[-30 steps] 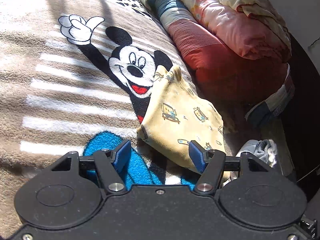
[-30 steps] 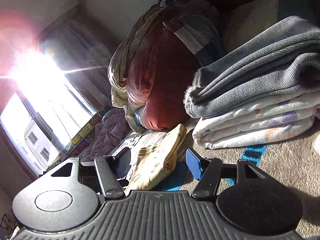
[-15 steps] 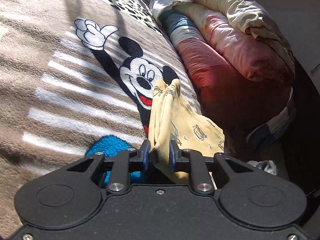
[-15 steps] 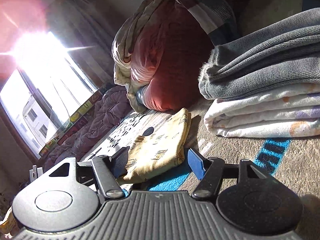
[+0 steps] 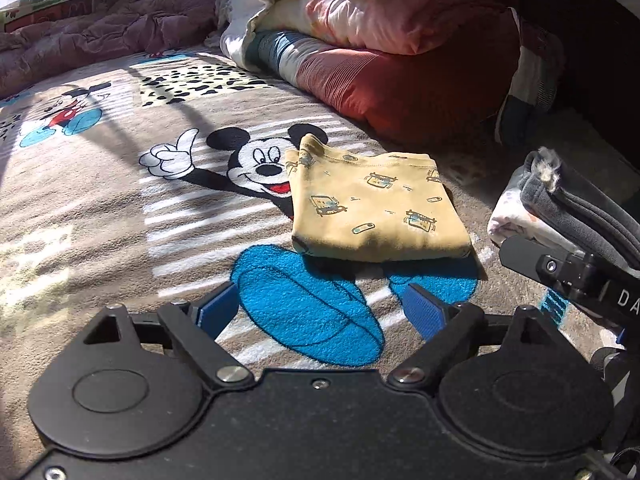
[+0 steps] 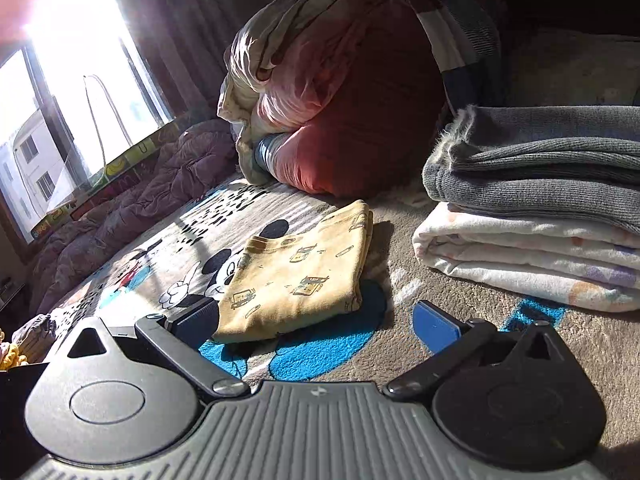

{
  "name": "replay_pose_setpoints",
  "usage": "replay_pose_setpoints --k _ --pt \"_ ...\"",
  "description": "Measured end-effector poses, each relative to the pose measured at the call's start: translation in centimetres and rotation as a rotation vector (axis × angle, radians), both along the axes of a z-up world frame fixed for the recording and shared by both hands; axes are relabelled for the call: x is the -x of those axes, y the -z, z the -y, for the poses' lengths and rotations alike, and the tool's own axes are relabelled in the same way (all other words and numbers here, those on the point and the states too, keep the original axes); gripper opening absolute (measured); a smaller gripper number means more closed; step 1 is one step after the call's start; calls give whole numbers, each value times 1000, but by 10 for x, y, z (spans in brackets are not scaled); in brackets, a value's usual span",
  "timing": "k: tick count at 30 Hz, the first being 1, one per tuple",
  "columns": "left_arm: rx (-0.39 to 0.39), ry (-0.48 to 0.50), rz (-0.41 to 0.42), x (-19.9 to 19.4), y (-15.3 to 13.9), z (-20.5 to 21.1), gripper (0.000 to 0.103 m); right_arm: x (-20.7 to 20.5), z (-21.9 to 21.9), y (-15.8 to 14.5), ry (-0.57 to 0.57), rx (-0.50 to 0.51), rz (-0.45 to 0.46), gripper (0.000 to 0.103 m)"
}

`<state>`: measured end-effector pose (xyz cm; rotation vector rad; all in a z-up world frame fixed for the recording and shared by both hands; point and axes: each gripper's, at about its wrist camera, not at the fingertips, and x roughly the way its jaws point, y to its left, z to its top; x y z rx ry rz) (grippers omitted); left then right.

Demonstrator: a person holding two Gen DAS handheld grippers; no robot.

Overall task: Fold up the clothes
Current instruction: 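Open both grippers and withdraw from the folded shirt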

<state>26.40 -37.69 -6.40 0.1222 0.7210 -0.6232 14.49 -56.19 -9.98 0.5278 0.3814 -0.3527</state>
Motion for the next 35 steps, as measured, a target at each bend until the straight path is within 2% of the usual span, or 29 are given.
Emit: replay_pose_setpoints --k 3,5,7,14,16,22,30,35 --pt "-55 -2 61 14 -11 0 98 1 -2 -9 -7 37 -52 102" --pt "-55 -12 100 26 -22 -4 103 1 -5 -15 -19 64 -84 102" --pt "-49 -26 125 36 -30 -8 103 1 -8 -22 -30 91 -116 102" --pt "-7 -45 133 54 -44 -18 103 2 -18 -43 -71 186 -229 102" --pt "20 -57 112 54 -48 -22 103 2 -21 -50 -82 213 -262 102" --pt "75 -74 67 58 -58 -28 103 6 -24 -65 -95 218 -243 102" --pt "23 -81 51 59 -64 -23 103 8 -29 -68 -115 221 -266 102" --pt "19 -90 40 63 -63 -24 103 13 -28 -67 -118 206 -274 102"
